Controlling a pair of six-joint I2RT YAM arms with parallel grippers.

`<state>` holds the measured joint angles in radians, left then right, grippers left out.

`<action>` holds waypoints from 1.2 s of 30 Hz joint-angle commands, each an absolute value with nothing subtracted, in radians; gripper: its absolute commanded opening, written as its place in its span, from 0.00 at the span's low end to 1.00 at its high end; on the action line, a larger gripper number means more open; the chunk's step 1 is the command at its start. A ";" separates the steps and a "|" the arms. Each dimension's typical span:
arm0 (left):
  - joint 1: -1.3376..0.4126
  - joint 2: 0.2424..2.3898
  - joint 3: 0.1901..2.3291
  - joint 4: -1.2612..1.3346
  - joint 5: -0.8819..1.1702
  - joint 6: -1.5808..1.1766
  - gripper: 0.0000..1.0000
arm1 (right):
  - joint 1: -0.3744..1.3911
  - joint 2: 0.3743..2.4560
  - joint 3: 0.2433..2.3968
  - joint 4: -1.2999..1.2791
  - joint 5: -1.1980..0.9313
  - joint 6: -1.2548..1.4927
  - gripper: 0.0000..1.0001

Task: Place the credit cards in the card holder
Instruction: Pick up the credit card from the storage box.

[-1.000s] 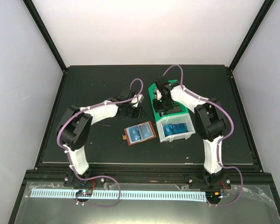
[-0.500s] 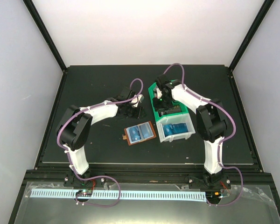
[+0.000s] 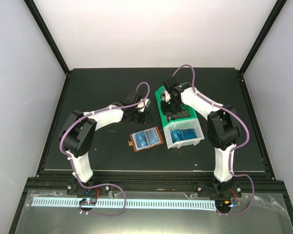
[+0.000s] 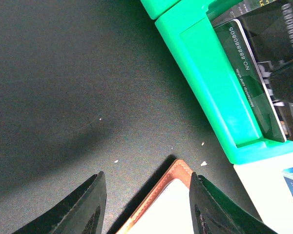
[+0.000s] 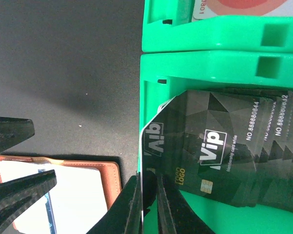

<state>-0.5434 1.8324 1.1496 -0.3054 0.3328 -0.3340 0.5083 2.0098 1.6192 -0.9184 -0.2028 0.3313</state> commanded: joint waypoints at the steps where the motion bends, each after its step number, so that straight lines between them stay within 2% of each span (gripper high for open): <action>1: -0.536 1.823 1.159 -0.301 0.319 -0.335 0.48 | 0.499 1.940 1.639 -0.929 -0.187 0.357 0.10; 8: -0.537 1.819 1.158 -0.301 0.317 -0.337 0.48 | 0.492 1.913 1.637 -0.923 -0.168 0.369 0.01; 14: -0.537 1.768 1.121 -0.256 0.298 -0.345 0.47 | 0.492 1.838 1.605 -0.874 -0.084 0.360 0.01; 21: -0.536 1.740 1.117 -0.238 0.280 -0.354 0.48 | 0.492 1.853 1.596 -0.845 -0.248 0.325 0.01; 31: -0.535 1.712 1.107 -0.241 0.274 -0.368 0.49 | 0.492 1.909 1.569 -0.826 -0.264 0.322 0.01; 36: -0.519 1.691 1.112 -0.241 0.322 -0.431 0.52 | 0.492 1.905 1.566 -0.824 -0.310 0.315 0.01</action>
